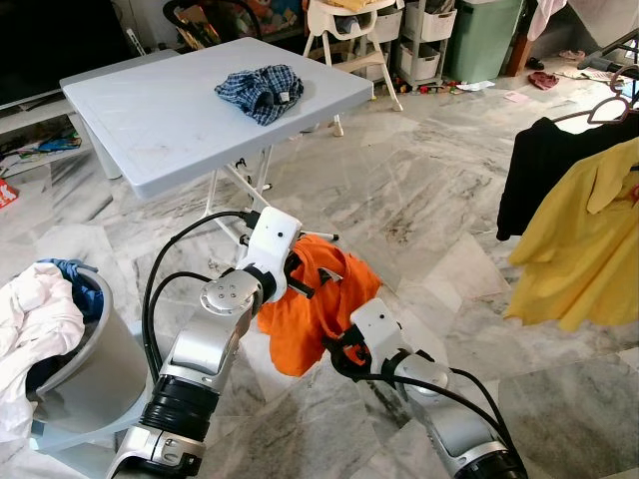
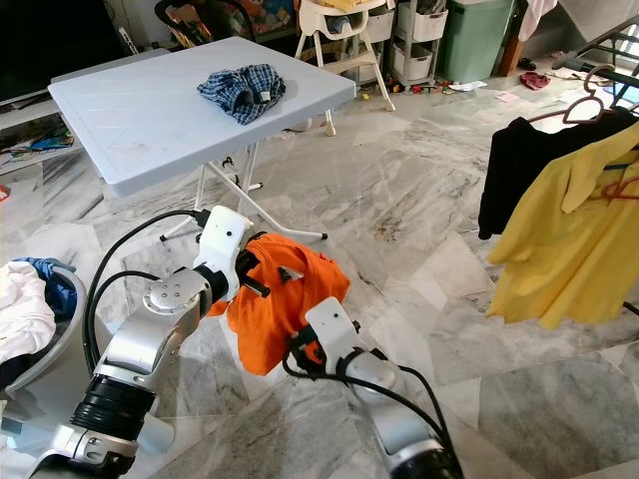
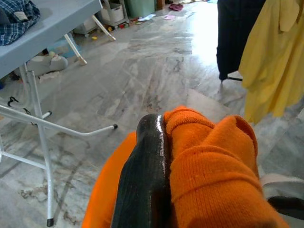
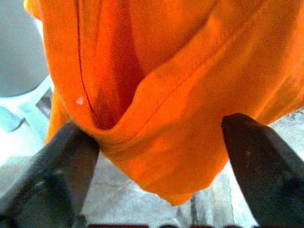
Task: Hang hanger
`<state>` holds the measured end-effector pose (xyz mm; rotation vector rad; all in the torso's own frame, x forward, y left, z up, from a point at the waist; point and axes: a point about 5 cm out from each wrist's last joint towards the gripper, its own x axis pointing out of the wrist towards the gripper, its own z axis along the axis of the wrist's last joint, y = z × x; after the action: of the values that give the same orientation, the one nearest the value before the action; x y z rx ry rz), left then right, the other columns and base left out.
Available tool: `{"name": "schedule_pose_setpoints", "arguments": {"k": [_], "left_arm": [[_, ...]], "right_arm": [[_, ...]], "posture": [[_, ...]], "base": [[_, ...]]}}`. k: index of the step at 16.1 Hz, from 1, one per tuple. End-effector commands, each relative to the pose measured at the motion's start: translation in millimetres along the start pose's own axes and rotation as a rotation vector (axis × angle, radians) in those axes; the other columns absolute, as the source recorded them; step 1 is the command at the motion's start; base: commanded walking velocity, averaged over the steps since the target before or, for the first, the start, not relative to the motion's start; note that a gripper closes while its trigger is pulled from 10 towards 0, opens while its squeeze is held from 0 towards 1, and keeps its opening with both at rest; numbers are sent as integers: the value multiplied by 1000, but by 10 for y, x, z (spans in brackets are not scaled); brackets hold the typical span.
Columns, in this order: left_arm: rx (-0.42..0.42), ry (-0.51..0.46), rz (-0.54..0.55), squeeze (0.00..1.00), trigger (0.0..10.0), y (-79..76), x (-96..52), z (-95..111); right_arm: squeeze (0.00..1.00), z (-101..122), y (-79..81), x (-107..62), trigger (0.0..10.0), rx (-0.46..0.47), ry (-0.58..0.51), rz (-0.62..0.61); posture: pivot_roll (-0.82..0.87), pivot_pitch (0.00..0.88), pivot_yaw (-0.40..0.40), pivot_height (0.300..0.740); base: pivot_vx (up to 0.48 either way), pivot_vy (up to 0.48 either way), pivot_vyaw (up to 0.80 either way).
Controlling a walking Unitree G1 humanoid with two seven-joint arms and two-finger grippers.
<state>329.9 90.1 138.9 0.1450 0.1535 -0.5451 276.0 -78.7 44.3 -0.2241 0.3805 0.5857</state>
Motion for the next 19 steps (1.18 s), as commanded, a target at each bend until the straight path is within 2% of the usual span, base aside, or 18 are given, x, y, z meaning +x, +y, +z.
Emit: {"name": "schedule_pose_setpoints", "arguments": {"k": [1,3,4,5,7,8,9,10,14,19], "left_arm": [[6,-45,18,0,0,39,-9,135],[4,-48,17,0,0,36,-17,153],[-4,-52,15,0,0,28,-17,169],[-9,-56,11,0,0,14,-13,184],[-15,-59,5,0,0,-22,-9,187],[-17,-61,-1,0,0,-37,-13,195],[-19,-63,-3,0,0,-42,-16,206],[-20,-65,-4,0,0,-41,-20,216],[-27,-66,-2,0,0,-45,-26,214],[-8,-59,20,0,0,28,-39,198]], "right_arm": [[1000,40,17,30,10000,3,-8,-8],[1000,39,-3,74,10000,29,1,-71],[835,33,-12,97,10000,56,5,-88],[0,53,-31,126,10000,85,-6,-109],[0,149,-84,204,10000,139,-38,-158],[0,166,-104,225,9216,145,-41,-177],[0,180,-130,240,0,166,-46,-198],[0,202,-160,253,0,196,-59,-217],[0,225,-250,266,0,200,-81,-245],[0,163,-449,172,0,203,-91,-287]], "posture": [[-44,0,97,740],[-45,0,98,740],[-44,0,97,740],[-41,0,96,740],[-41,0,96,740],[-39,0,95,740],[-35,0,93,740],[-34,0,92,740],[-35,0,88,740],[-41,0,84,740]], "base": [[0,0,0],[0,0,0],[0,0,0],[0,0,0],[0,0,0],[0,0,0],[0,0,0],[0,0,0],[0,0,0],[0,0,0]]}}
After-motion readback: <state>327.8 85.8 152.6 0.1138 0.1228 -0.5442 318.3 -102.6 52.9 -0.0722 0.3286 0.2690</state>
